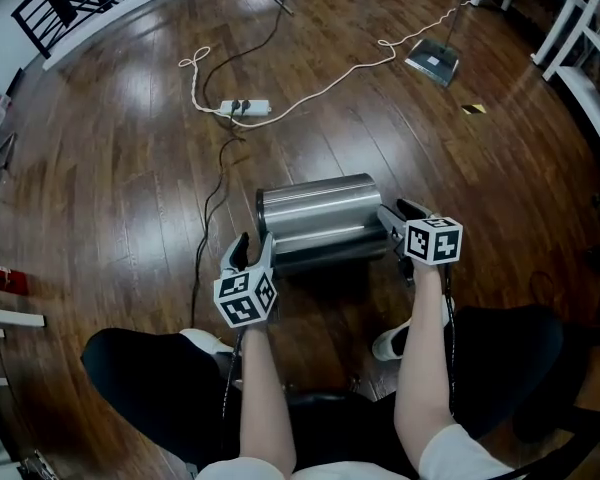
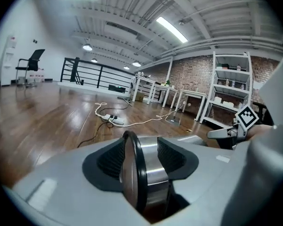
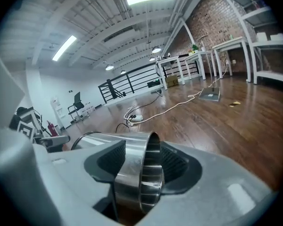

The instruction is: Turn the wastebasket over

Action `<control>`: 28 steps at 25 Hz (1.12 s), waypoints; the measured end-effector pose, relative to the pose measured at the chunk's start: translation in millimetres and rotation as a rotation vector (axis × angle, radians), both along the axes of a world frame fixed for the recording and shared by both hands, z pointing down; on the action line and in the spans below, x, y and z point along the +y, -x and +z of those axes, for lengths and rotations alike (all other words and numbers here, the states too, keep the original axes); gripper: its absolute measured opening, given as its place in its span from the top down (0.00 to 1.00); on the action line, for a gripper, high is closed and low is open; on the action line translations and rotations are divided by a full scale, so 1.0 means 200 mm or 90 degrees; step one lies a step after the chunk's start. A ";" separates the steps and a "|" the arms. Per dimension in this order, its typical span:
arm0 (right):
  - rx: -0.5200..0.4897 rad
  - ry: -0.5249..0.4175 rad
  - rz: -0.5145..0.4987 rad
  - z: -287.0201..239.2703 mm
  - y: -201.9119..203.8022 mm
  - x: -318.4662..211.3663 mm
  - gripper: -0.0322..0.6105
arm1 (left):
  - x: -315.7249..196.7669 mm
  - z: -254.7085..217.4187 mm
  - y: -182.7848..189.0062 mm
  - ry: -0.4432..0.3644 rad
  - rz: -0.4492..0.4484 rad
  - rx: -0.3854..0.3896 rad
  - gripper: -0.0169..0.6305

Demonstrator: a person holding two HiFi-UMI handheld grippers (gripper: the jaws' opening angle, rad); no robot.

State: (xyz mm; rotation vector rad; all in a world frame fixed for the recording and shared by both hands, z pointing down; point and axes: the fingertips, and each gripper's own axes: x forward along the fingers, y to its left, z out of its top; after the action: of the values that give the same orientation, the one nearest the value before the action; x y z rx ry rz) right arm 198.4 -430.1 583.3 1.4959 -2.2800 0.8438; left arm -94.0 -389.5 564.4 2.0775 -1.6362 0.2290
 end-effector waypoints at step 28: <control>-0.020 0.079 -0.081 0.13 0.25 0.09 0.86 | 0.01 -0.02 0.12 0.052 0.009 0.103 0.86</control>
State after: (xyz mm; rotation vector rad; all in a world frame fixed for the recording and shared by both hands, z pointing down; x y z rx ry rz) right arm 148.6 -412.1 609.9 1.2782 -2.2720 0.9587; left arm -117.5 -387.1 559.7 1.9918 -1.4924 0.1262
